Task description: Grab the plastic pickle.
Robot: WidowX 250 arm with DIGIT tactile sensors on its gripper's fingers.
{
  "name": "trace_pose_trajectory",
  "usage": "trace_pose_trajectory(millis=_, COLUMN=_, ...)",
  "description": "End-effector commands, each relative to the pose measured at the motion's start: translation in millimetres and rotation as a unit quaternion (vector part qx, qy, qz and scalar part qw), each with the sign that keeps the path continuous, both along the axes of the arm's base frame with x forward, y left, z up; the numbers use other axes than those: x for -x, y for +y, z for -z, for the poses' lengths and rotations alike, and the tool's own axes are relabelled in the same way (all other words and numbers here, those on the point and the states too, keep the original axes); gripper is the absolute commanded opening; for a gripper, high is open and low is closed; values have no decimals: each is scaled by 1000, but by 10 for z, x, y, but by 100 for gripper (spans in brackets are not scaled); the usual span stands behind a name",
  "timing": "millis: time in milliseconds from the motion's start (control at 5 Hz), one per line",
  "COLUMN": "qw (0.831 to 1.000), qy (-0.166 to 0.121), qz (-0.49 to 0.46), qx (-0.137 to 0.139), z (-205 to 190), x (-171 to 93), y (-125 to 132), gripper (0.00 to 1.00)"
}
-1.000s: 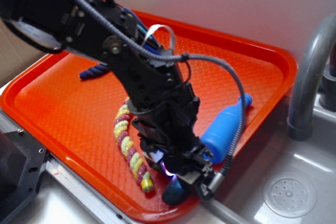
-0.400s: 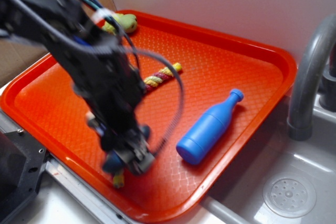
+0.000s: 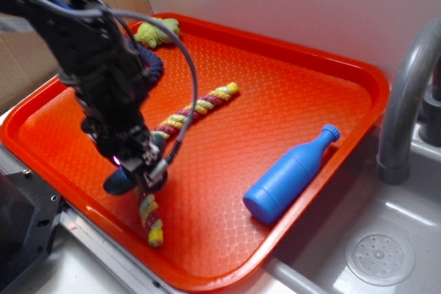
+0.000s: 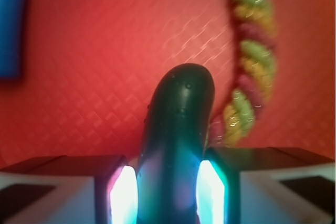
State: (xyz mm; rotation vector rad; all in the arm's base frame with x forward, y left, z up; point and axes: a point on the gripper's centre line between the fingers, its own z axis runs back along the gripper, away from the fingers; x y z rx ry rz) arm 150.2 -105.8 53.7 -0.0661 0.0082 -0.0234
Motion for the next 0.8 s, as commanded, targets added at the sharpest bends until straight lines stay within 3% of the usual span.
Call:
trace_pose_trajectory(millis=0, qw=1000, qy=-14, qz=12, qx=-14, z=-109, x=18, y=30, gripper=0)
trace_pose_trajectory(millis=200, qw=999, qy=-47, qz=-12, qx=-8, z=-462, x=91, y=249, gripper=0)
trace_pose_trajectory(millis=400, qw=994, qy=-77, qz=-68, qx=27, z=-944, x=-44, y=525, gripper=0)
trace_pose_trajectory(millis=600, qw=992, qy=-68, qz=-102, qx=39, z=-1434, x=-224, y=645, gripper=0)
